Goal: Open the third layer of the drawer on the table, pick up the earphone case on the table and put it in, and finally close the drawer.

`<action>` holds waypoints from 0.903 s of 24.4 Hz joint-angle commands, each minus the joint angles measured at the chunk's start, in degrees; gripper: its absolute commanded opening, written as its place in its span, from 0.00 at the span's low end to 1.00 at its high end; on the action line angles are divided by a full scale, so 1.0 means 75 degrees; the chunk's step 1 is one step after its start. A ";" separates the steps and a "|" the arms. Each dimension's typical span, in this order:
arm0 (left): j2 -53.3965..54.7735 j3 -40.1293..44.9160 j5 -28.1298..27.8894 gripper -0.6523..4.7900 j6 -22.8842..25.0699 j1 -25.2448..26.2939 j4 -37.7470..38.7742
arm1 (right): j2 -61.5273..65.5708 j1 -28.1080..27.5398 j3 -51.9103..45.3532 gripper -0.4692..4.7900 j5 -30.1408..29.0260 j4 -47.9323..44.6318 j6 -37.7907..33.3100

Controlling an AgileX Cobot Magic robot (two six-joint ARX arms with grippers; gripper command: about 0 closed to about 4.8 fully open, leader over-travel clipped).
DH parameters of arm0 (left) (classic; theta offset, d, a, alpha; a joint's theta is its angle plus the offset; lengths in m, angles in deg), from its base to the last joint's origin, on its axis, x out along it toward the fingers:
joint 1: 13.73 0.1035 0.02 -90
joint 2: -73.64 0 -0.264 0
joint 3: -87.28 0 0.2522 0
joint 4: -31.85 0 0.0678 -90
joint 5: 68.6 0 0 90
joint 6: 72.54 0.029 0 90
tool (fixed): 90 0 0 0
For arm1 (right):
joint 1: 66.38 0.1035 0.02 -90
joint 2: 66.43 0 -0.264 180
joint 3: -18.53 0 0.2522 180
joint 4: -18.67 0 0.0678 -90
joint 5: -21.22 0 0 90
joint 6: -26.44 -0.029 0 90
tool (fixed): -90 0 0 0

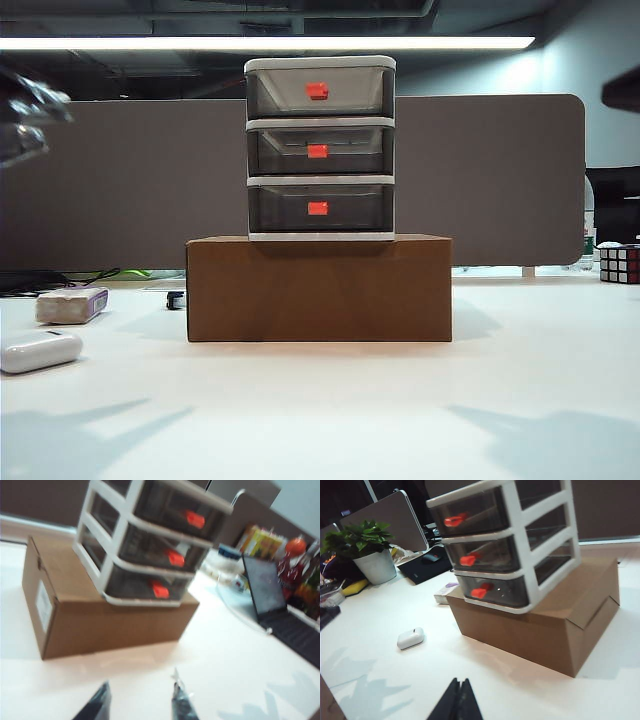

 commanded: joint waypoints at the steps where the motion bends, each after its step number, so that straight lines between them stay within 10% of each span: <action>1: 0.1384 -0.0044 -0.0816 0.40 0.0469 -0.0624 -0.1693 | 0.0833 0.0734 0.0420 0.08 0.1000 -0.0189 0.0475; 10: 0.7120 -0.0880 -0.0498 0.40 0.0787 -0.0697 -0.5863 | 0.4150 0.1559 0.1699 0.08 0.1341 -0.1393 0.1070; 19: 1.0439 -0.3442 0.0207 0.40 0.0804 -0.0691 -0.6015 | 0.5388 0.1463 0.1970 0.08 0.1145 -0.2684 0.1070; 22: 1.0789 -0.3905 -0.0941 0.39 0.1026 -0.1035 -0.5802 | 0.5394 0.1463 0.1973 0.08 0.1169 -0.2763 0.1070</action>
